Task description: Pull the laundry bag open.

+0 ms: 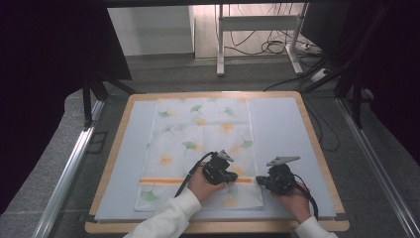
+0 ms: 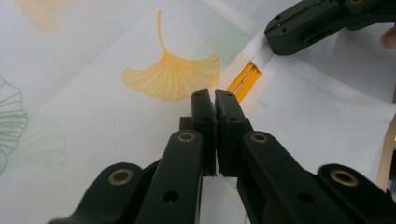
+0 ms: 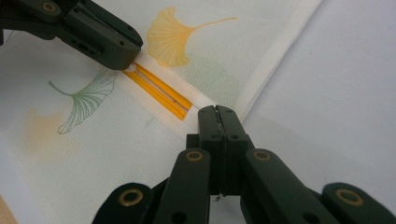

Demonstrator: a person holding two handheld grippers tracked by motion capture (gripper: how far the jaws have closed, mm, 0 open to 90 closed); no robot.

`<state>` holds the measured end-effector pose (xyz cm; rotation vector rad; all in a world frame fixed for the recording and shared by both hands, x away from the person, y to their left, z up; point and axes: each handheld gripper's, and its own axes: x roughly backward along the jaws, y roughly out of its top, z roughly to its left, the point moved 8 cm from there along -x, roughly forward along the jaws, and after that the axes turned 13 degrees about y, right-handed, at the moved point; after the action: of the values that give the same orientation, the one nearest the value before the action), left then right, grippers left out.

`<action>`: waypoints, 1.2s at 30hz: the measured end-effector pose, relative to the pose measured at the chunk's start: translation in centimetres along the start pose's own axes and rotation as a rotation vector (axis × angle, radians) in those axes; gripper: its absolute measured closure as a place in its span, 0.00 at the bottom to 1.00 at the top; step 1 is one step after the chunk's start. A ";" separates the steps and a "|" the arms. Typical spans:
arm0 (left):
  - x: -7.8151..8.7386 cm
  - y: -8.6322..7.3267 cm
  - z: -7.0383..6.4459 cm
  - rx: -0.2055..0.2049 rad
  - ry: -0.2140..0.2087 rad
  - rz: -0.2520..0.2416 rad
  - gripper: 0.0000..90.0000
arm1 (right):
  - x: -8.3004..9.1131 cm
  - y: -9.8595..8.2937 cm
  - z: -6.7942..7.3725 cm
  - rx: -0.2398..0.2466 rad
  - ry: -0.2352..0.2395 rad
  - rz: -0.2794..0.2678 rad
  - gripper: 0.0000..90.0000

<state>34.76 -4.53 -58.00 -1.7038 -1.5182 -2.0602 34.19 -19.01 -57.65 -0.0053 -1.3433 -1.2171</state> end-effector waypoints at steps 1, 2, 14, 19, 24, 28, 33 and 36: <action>0.0 -0.1 0.1 0.000 0.002 0.000 0.99 | 0.0 0.0 0.0 0.000 0.000 0.000 1.00; 0.1 -0.1 0.1 0.000 0.002 0.000 0.99 | 0.0 0.0 0.0 0.000 0.000 0.000 1.00; 0.6 -0.6 0.7 -0.002 0.014 0.001 0.99 | 0.0 0.0 0.0 -0.002 0.001 -0.001 1.00; 0.7 -0.8 0.9 0.000 0.019 0.001 0.99 | 0.0 0.0 0.1 0.002 0.000 0.002 1.00; 1.0 -1.1 1.3 0.007 0.023 -0.002 0.99 | 0.0 0.0 0.1 0.005 -0.004 0.003 1.00; 1.2 -1.5 1.6 0.013 0.025 -0.001 0.99 | 0.0 0.0 0.1 0.005 -0.005 0.003 1.00; 1.5 -1.8 2.0 0.022 0.027 -0.005 0.99 | 0.0 0.0 0.1 0.006 -0.003 0.003 1.00; 1.7 -2.0 2.3 0.028 0.025 -0.009 0.99 | 0.0 0.0 0.1 0.006 -0.002 0.002 1.00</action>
<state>34.52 -1.09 -58.20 -1.6583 -1.5424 -2.0463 34.15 -18.96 -57.63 -0.0029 -1.3487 -1.2117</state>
